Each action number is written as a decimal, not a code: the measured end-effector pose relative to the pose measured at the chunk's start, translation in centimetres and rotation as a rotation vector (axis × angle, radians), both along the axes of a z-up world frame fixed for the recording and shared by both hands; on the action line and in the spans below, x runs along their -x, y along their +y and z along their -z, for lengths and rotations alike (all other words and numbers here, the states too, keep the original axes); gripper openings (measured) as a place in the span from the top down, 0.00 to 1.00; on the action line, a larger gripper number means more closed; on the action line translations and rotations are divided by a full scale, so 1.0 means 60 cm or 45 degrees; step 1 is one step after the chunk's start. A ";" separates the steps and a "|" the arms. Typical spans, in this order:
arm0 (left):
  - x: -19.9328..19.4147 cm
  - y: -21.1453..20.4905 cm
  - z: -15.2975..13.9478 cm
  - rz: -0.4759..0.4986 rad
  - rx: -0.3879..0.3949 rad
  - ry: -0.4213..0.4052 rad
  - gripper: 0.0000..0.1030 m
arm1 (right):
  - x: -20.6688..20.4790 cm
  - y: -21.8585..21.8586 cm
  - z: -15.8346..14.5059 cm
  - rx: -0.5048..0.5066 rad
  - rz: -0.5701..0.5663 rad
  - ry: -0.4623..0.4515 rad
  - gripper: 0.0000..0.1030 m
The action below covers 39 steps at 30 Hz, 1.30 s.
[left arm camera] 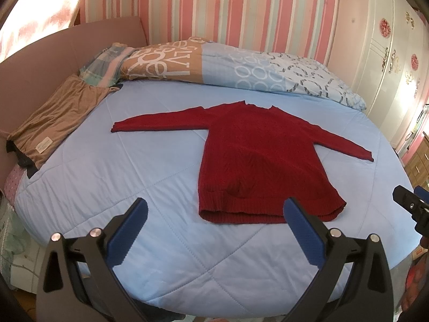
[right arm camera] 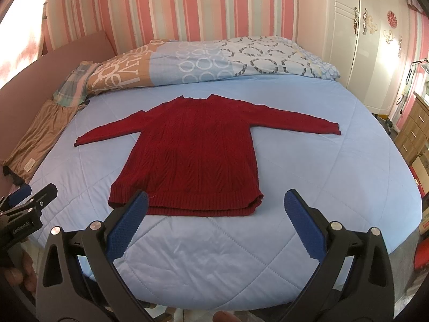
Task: Fold small clothes
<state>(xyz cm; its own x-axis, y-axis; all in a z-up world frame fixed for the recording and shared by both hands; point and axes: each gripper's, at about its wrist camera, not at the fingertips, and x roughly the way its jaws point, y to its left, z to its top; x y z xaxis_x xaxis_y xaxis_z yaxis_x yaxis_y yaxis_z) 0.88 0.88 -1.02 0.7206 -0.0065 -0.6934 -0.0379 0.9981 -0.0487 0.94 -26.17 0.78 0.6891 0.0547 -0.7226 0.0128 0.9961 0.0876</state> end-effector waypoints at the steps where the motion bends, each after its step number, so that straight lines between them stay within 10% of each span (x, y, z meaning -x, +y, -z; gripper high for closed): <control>1: 0.000 0.001 0.000 0.001 0.001 -0.001 0.01 | 0.000 0.001 0.000 0.004 0.001 0.000 0.03; 39: -0.158 0.019 0.032 0.001 -0.056 0.031 0.01 | -0.183 -0.008 0.057 0.007 -0.031 0.044 0.03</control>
<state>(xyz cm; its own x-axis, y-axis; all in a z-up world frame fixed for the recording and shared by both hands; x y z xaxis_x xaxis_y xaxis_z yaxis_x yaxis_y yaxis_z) 10.33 2.04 -2.96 0.7037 0.0244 -0.7101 -0.0381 0.9993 -0.0035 11.89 -26.65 -2.65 0.6623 0.0675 -0.7462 -0.0087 0.9966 0.0824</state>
